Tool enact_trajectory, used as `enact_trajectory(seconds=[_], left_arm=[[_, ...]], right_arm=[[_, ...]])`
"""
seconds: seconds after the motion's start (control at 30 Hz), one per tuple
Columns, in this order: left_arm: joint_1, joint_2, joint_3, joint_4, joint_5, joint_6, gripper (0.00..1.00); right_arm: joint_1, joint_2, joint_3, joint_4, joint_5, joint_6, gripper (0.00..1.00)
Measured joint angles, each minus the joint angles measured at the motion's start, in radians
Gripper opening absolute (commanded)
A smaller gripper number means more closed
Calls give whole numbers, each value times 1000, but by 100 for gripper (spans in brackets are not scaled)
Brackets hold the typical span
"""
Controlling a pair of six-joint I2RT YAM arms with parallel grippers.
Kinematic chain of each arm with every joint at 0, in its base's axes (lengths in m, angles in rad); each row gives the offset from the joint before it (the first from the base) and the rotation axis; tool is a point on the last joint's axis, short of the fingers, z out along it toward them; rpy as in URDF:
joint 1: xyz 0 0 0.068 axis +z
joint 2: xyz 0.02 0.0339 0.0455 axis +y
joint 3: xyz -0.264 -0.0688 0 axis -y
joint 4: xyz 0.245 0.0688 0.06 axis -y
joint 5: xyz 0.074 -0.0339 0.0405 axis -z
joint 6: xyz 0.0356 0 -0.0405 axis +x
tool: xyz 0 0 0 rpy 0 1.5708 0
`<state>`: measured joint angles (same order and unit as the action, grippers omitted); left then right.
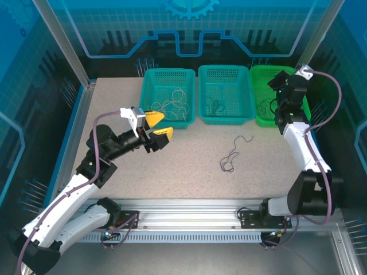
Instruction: Untangle the cables
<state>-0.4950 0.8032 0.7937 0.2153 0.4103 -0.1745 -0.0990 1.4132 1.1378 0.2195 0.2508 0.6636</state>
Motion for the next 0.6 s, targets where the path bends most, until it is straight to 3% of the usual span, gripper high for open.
enact_trajectory(seconds=[0.17,0.37,0.6], left_arm=[[0,1,0,0,8,-1,74],[-6,1,0,0,7,-2,75],[-10,1,0,-1,7,-3,76]], right_arm=[[-58,185,-10,41,-92,146,0],[-153,423,126,52,-293,307,0],[-183,523,327,-80,-293,409,0]])
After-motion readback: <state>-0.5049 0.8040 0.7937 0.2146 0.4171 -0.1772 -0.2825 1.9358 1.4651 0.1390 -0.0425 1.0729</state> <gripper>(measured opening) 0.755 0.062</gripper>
